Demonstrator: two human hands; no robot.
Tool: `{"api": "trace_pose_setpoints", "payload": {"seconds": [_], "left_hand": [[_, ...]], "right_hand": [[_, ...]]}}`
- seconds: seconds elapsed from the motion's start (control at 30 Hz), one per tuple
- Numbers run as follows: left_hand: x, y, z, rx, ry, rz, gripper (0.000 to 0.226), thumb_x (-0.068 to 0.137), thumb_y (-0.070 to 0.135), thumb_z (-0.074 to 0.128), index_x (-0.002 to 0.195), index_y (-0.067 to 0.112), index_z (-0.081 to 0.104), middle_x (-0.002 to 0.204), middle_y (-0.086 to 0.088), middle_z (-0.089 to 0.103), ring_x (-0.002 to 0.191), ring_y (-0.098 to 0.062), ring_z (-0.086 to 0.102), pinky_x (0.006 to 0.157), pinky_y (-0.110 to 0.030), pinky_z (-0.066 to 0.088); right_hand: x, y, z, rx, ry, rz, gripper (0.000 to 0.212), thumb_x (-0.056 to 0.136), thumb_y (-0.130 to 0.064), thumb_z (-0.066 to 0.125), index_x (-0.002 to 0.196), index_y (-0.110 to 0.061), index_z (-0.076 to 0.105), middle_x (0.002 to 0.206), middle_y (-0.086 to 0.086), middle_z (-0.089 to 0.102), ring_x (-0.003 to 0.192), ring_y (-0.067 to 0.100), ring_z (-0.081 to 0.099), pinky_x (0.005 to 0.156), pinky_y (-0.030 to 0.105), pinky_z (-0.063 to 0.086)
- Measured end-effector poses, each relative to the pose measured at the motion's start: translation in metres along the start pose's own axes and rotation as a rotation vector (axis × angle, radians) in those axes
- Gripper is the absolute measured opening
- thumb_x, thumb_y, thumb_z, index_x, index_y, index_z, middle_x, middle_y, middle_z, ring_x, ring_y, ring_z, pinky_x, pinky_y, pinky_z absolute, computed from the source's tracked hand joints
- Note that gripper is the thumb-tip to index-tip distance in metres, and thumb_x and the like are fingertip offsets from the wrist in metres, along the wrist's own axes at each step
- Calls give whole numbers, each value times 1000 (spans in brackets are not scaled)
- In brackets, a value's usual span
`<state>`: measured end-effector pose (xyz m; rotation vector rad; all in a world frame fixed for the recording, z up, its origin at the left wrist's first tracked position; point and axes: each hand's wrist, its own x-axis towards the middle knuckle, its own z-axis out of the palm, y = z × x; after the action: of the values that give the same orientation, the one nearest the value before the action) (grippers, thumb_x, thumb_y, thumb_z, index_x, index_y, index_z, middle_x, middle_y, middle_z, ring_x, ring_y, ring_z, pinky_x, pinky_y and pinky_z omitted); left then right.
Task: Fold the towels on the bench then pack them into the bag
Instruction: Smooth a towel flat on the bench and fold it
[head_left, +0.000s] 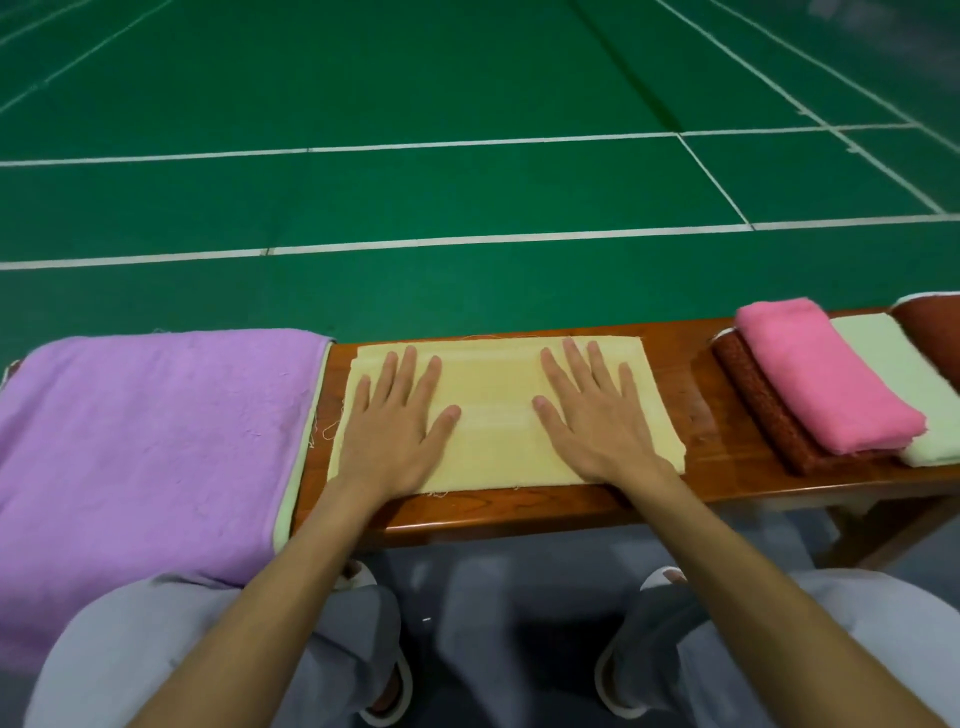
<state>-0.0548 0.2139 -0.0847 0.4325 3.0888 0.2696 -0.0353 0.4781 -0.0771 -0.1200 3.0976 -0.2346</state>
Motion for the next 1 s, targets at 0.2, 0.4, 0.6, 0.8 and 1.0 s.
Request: {"api": "trace_pose_setpoints", "payload": {"seconds": [0.2,0.4,0.6,0.8,1.0], "left_hand": [[-7,-11,-5,7,-1,-84,82,96,75,2,164,30,-5,171,1,-15,156,-18,-18,125,-46,-9],[-10,-6,-6,21,-35,-89,86,93,75,0,164,27,-7,171,-2,-16,156,-22,-19,126,-52,-10],[-16,25,-15,-63,16,-17,81,96,73,4,164,30,-10,169,1,-21,155,-24,-26,124,-51,-15],[-10,53,3,-17,-25,67,77,98,70,4,164,31,-6,171,-3,-14,156,-27,-21,127,-53,-5],[-7,65,4,-27,-54,43,80,97,73,4,164,31,-6,170,-2,-18,155,-26,-23,127,-52,-8]], "right_hand": [[2,43,-10,-6,-16,180,70,103,-62,8,163,-28,-5,171,-1,-12,156,27,-16,126,56,-3],[0,43,-17,91,-43,176,74,103,-63,17,163,-28,-7,170,-3,-12,157,24,-12,126,54,-3],[-2,41,-40,239,185,511,77,92,-58,63,143,-4,41,145,17,46,131,35,46,104,48,43],[8,51,-44,377,17,572,50,84,-53,77,106,-11,64,105,8,68,97,31,63,77,42,54],[3,66,-65,806,-40,365,28,101,-33,62,123,-16,57,114,1,66,102,22,65,82,42,55]]}}
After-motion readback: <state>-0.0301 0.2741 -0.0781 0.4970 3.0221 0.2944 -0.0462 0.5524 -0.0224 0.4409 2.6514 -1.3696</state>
